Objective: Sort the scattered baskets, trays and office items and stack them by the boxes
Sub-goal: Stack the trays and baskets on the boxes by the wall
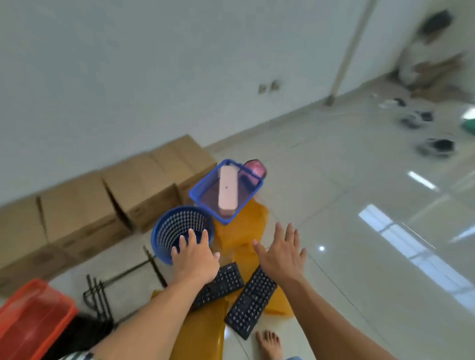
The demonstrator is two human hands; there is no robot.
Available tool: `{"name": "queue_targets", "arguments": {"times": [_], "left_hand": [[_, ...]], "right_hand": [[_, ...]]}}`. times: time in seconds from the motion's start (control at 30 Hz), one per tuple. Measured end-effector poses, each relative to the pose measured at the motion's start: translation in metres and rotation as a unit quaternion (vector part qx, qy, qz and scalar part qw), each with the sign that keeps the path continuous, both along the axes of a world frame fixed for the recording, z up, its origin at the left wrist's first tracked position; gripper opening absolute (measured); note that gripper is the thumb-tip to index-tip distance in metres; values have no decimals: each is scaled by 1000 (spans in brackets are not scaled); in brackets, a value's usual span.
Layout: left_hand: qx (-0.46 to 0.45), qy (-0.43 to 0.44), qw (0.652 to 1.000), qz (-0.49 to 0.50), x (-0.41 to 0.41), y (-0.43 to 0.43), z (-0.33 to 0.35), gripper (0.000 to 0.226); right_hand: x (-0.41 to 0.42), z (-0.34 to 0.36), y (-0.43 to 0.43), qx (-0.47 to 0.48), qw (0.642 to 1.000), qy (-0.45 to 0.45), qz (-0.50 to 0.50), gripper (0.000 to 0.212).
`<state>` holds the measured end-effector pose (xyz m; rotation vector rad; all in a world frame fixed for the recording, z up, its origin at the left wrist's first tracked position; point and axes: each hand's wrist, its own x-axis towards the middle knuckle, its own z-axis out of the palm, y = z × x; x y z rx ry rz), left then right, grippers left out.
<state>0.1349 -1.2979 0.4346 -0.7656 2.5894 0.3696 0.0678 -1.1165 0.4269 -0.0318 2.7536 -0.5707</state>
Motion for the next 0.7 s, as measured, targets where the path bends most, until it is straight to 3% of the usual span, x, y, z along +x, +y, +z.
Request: {"name": "queue_targets", "arguments": {"times": [0.23,0.4,0.7], "left_hand": [[-27,89,976,-199,-26,62,44,73],[-39,108,923,-366,-20,151,54,70],[-12,117,826,-552,23,321,57,71]], "right_hand": [[39,42,55,-34,986,56,-156,87],[88,46,126,-34,958,45,-281,86],[191,39,270,-30,877,62,-476,86]]}}
